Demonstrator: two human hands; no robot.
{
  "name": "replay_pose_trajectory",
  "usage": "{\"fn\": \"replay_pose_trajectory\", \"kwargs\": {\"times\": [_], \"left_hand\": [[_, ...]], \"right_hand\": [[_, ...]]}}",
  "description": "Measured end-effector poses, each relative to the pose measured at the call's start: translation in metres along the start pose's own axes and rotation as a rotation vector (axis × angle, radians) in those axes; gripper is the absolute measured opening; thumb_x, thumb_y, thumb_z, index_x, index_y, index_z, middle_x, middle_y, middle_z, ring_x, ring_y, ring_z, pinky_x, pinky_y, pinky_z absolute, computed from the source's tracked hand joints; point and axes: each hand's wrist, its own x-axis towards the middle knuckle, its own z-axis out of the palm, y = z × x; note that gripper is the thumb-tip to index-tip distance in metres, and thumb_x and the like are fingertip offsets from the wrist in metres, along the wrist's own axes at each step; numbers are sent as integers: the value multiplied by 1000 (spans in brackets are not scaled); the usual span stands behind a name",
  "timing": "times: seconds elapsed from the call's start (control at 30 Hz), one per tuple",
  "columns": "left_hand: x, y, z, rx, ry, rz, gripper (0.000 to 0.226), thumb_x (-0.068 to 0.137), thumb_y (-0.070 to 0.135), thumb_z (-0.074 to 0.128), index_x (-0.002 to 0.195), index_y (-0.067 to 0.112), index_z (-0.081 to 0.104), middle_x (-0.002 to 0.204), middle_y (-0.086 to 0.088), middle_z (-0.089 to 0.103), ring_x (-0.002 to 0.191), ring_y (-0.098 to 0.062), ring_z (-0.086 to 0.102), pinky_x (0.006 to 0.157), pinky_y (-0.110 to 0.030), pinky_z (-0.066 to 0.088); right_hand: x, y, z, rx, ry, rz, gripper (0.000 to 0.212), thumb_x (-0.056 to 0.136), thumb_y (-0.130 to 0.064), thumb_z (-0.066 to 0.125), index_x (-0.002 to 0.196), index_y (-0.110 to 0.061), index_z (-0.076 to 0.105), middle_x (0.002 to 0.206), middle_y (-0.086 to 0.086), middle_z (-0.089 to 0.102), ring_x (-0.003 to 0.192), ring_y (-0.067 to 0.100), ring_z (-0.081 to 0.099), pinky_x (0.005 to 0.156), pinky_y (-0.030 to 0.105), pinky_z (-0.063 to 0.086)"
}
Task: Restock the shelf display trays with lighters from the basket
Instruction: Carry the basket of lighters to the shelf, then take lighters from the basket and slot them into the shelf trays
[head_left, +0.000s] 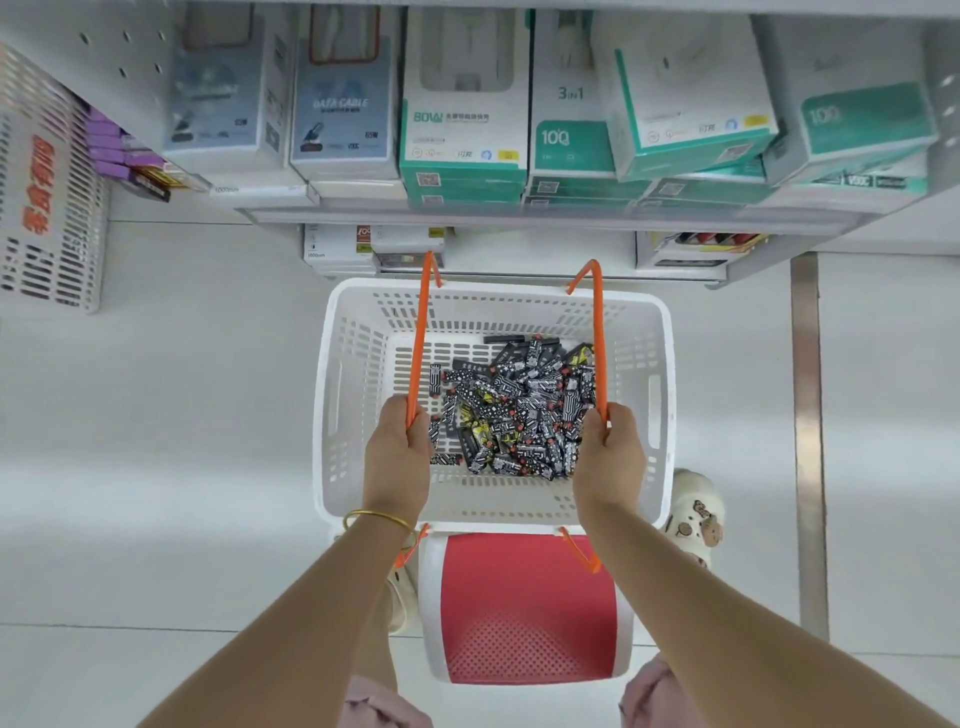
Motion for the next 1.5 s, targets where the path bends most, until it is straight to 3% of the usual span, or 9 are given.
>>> {"fn": "replay_pose_trajectory", "kwargs": {"times": [0.23, 0.37, 0.47, 0.57, 0.67, 0.77, 0.97, 1.13, 1.5], "left_hand": [[21, -13, -7, 122, 83, -84, 15, 99, 10, 34, 100, 3, 47, 83, -14, 56, 75, -29, 54, 71, -39, 49], [23, -12, -16, 479, 144, -246, 55, 87, -7, 39, 140, 4, 28, 129, -25, 42, 116, -44, 44, 99, -51, 41], [14, -9, -15, 773, 267, 55, 71, 75, -13, 48, 141, 4, 28, 137, -29, 36, 122, -48, 38, 102, -53, 34], [12, -12, 1, 931, 176, 348, 70, 62, -15, 57, 127, 5, 44, 126, -28, 50, 111, -48, 50, 91, -56, 44], [12, -1, 16, 909, -2, 275, 57, 72, -11, 52, 126, 4, 50, 134, -23, 45, 120, -44, 44, 94, -53, 42], [22, 1, 26, 930, -107, 247, 53, 87, -1, 43, 138, 11, 35, 146, -13, 27, 134, -33, 26, 106, -42, 34], [74, -2, 40, 906, -218, 392, 47, 90, 3, 43, 136, 12, 39, 141, -8, 35, 127, -28, 33, 102, -39, 40], [127, -12, 65, 852, -168, 543, 51, 87, -3, 45, 136, 11, 42, 139, -7, 39, 125, -26, 36, 103, -39, 38], [184, -46, 111, 849, 3, 738, 54, 87, -3, 42, 139, 12, 39, 137, -7, 41, 123, -25, 35, 100, -33, 35]], "right_hand": [[19, 4, -15, -145, 8, 45, 17, 101, -19, 32, 93, -9, 44, 71, 2, 46, 62, 23, 43, 52, 31, 29], [36, 9, -33, -454, 151, 186, 42, 93, -5, 41, 133, -12, 36, 123, 16, 44, 107, 37, 47, 82, 42, 40], [39, 9, -39, -618, 188, 38, 60, 85, 3, 45, 141, -11, 28, 140, 17, 34, 122, 38, 39, 100, 46, 37], [39, 7, -37, -649, 89, -76, 61, 83, 5, 43, 140, -12, 30, 141, 16, 34, 124, 36, 38, 100, 45, 37], [38, 1, -26, -657, -29, -99, 58, 84, 3, 43, 139, -12, 32, 138, 14, 37, 122, 33, 39, 96, 40, 36], [42, -5, -10, -637, -100, -159, 54, 86, 3, 41, 137, -13, 33, 134, 14, 40, 118, 31, 41, 93, 39, 39], [80, -16, 28, -652, -273, -332, 56, 86, 5, 40, 139, -16, 36, 135, 13, 41, 122, 30, 42, 97, 42, 43], [132, -19, 54, -691, -373, -557, 55, 85, 10, 41, 135, -14, 41, 135, 11, 42, 122, 28, 45, 101, 41, 44], [184, 13, 97, -739, -230, -879, 39, 87, 4, 41, 119, -15, 54, 121, 5, 50, 109, 23, 51, 85, 37, 49]]}}
